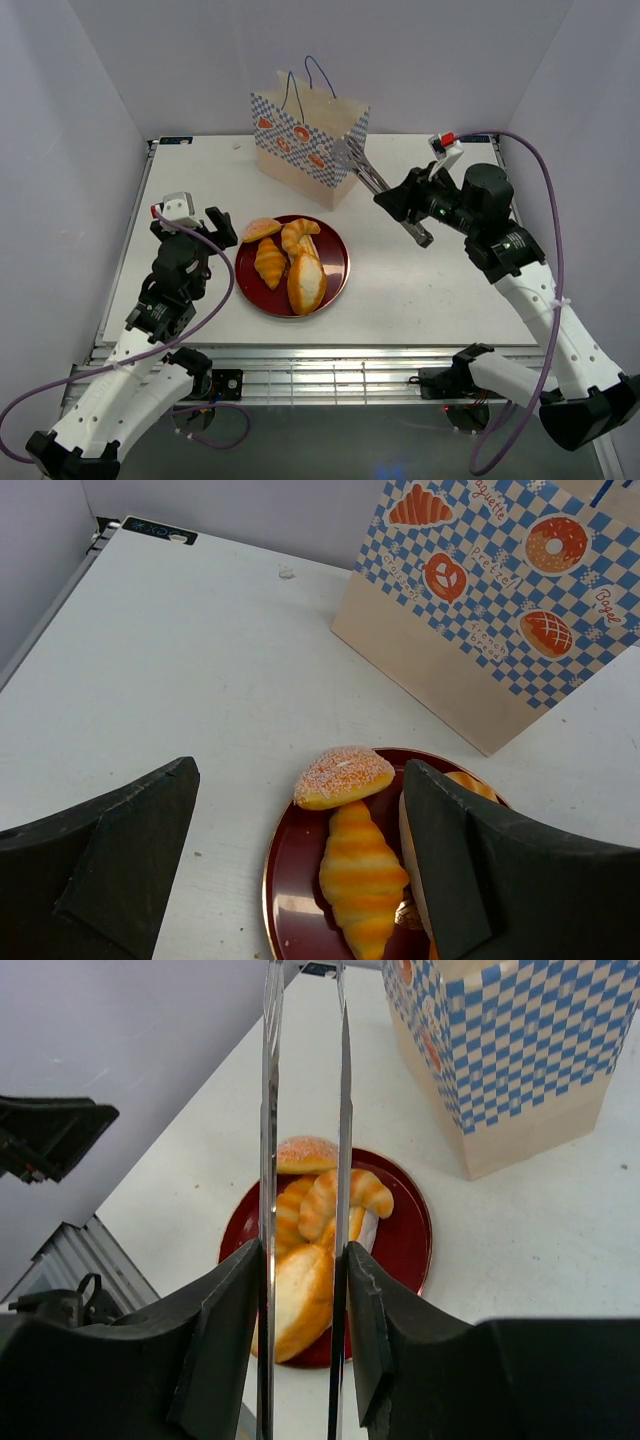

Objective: Place the fake bread into the paper bag

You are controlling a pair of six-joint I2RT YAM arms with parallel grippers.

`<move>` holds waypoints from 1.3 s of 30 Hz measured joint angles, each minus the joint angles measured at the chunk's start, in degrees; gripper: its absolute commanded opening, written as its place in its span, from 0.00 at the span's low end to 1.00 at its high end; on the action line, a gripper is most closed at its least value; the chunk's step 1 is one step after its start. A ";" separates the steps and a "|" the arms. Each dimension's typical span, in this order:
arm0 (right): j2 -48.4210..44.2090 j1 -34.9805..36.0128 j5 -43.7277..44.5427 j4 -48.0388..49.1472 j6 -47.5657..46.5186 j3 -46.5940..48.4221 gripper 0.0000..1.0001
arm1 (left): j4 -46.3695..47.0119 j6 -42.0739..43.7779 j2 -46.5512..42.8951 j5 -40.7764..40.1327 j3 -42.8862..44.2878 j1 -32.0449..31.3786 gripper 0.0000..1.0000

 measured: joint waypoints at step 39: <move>-21.40 2.40 -13.57 -6.75 2.73 -38.18 0.61 | 0.00 0.42 0.39 -1.86 0.00 0.00 0.93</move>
